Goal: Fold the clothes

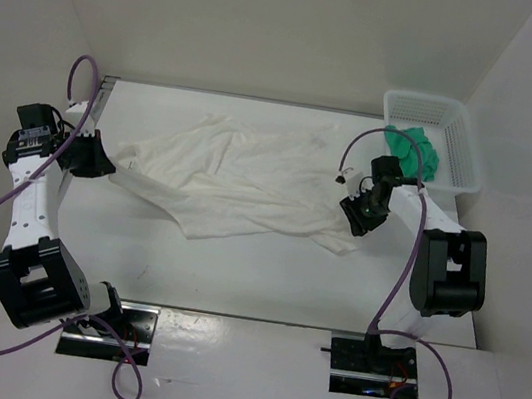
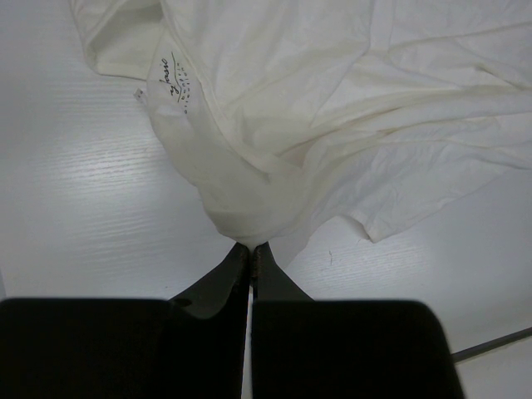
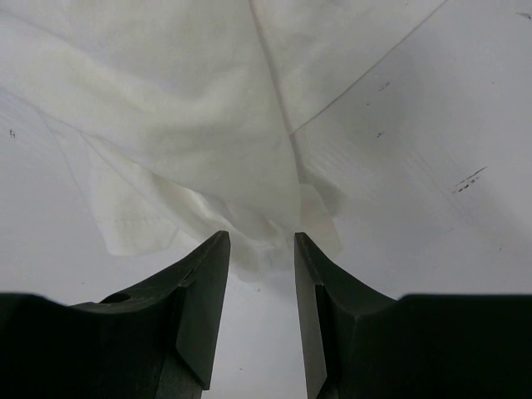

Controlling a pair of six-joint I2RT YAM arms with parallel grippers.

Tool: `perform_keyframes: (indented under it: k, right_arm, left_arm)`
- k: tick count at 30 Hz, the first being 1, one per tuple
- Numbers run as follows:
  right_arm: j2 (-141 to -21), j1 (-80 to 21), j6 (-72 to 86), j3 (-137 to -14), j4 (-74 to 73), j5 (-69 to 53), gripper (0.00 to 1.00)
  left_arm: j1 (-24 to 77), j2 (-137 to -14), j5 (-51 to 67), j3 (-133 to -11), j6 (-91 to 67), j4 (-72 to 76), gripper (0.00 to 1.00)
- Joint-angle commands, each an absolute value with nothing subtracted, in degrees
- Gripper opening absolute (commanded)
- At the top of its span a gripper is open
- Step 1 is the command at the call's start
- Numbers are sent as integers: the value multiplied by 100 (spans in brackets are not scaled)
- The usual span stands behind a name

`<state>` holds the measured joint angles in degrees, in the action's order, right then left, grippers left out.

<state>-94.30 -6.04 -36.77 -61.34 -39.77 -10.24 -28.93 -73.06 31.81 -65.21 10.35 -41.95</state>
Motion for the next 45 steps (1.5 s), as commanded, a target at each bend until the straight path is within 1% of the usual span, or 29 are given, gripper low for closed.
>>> perform_keyframes:
  k: [1, 7, 13, 14, 15, 17, 18, 19, 37, 41, 45]
  right_arm:
    - [-9264, -554, -3692, -6381, -4052, -1143, 45]
    - [-9439, -554, -3691, -6275, -3981, -1081, 35]
    - [-9439, -554, -3691, -6170, -3981, -1081, 35]
    - [-9439, -554, -3752, -6170, -3981, -1081, 37]
    - [-9439, -554, -3753, -6170, -4051, -1081, 37]
    - [-9439, -554, -3753, -6108, -4052, -1081, 42]
    - [-9439, -554, -3805, -6056, -4052, -1081, 42]
    - [-9500, -554, -3806, -6056, -4052, -1029, 45]
    - [-9659, -554, -3858, -5889, -4052, -853, 45]
    - [-9711, -606, -3858, -5889, -4052, -800, 47]
    - [-9765, -606, -3858, -5836, -4052, -747, 47]
  left_arm:
    - [-2865, -7313, 3322, -6442, 1081, -4157, 0]
    - [-2865, -7313, 3322, -6442, 1081, -4157, 0]
    - [-2865, -7313, 3322, -6442, 1081, -4157, 0]
    - [-2865, -7313, 3322, -6442, 1081, -4157, 0]
    - [-2865, -7313, 3322, -6442, 1081, -4157, 0]
    - [-2865, -7313, 3322, -6442, 1081, -4157, 0]
    - [-2865, -7313, 3322, -6442, 1081, -4157, 0]
    - [-2865, -7313, 3322, -6442, 1081, -4157, 0]
    - [-2865, -7313, 3322, -6442, 1081, -4157, 0]
    - [-2865, -7313, 3322, -6442, 1081, -4157, 0]
    - [-2865, -7313, 3322, -6442, 1081, -4157, 0]
